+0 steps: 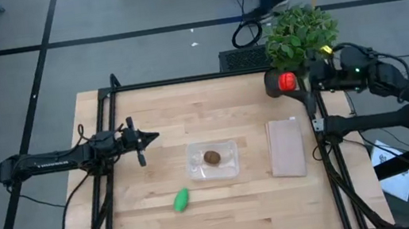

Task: Pick and placing Produce into tupperware
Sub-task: Put the tomato into the transparent bin

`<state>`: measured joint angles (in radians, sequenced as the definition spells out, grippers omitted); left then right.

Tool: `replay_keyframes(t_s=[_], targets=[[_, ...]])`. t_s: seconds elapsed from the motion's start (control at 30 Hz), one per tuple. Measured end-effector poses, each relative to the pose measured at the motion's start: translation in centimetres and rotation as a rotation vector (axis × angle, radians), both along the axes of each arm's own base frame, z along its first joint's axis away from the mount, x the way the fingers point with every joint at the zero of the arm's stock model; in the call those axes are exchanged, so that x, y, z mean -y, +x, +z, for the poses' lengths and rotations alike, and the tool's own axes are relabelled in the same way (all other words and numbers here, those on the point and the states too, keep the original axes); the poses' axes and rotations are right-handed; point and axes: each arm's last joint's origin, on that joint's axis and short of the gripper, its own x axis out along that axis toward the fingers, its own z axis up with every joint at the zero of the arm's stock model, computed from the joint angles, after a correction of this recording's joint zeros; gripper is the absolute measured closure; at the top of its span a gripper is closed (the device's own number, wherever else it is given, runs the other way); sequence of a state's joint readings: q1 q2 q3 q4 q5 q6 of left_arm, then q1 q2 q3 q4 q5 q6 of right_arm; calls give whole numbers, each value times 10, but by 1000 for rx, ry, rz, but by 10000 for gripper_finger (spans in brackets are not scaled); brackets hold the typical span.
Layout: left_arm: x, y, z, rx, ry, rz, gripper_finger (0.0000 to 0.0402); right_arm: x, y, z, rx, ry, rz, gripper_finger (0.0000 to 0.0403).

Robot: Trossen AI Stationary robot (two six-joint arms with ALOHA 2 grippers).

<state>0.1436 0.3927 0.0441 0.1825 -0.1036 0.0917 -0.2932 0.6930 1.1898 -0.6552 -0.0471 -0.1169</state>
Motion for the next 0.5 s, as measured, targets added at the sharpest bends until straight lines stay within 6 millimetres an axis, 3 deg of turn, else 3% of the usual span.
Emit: replay_keyframes(t_s=[0.27,0.5], targets=[[0,0,0,0,0,0,382,-7,-24,-32,126,-14,-5,158],[0,0,0,0,0,0,382,-10,-32,-66,197,21,-9,158]])
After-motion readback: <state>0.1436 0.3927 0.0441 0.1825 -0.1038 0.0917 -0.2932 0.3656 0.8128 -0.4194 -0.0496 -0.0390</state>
